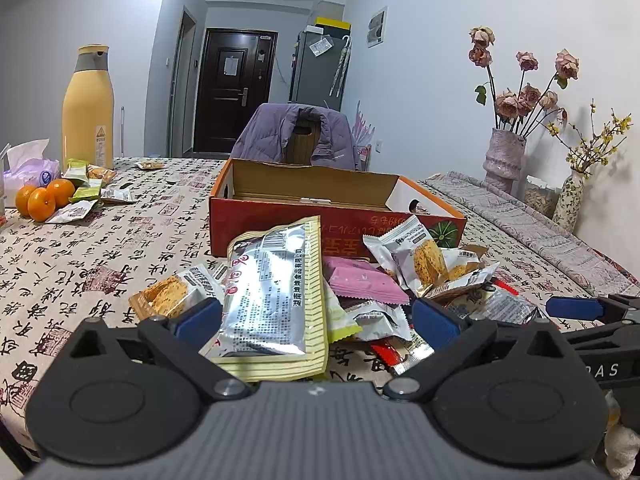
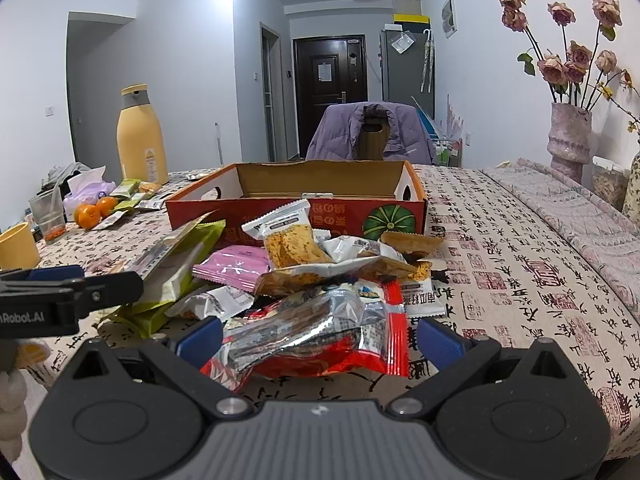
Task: Organize snacks
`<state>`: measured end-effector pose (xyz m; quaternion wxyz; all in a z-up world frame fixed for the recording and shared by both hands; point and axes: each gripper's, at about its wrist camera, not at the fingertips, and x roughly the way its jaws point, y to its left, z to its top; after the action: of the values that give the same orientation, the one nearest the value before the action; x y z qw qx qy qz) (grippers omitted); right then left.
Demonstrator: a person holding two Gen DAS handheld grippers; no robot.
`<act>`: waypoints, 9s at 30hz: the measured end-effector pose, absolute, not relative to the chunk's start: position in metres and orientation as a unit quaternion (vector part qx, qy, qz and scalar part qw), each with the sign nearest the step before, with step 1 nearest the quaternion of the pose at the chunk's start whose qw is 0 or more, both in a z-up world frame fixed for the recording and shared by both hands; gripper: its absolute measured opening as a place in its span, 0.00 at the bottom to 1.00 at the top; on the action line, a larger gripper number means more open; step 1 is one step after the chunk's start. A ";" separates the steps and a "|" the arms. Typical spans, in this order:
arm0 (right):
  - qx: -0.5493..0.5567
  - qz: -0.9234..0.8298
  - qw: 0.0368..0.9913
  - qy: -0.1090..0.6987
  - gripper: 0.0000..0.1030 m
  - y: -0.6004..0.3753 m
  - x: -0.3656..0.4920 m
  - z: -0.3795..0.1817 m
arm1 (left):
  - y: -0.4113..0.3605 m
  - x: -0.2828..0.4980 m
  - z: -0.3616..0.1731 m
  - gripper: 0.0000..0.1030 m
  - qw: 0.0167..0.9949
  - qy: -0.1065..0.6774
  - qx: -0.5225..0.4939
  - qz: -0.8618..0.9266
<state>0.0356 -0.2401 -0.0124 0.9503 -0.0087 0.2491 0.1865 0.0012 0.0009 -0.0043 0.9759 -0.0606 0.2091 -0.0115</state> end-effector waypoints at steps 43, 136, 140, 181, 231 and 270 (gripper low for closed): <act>0.143 0.243 0.920 0.271 0.24 -0.264 0.069 -0.013 | 0.015 0.007 -0.010 1.00 0.971 0.224 -0.077 0.009; 0.107 0.195 0.922 0.316 0.23 -0.203 0.324 0.005 | 0.026 0.269 0.023 0.49 0.948 0.301 -0.004 0.105; 0.091 0.197 0.921 0.323 0.25 -0.201 0.325 0.006 | 0.026 0.268 0.023 0.62 0.951 0.295 -0.004 0.097; -0.010 0.174 0.961 0.214 1.00 -0.245 0.177 0.046 | 0.025 0.125 0.054 1.00 0.984 0.171 -0.040 0.031; -0.044 0.184 0.950 0.250 0.97 -0.222 0.088 -0.028 | 0.032 0.047 -0.014 1.00 0.972 0.222 -0.067 0.023; -0.085 0.243 0.945 0.202 0.14 -0.188 0.067 -0.037 | 0.038 0.021 -0.017 1.00 0.972 0.220 -0.077 0.024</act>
<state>0.0671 -0.1878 -0.0365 0.9452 -0.0848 0.2016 0.2426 0.0206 0.0378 -0.0166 0.9721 -0.0769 0.2205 0.0242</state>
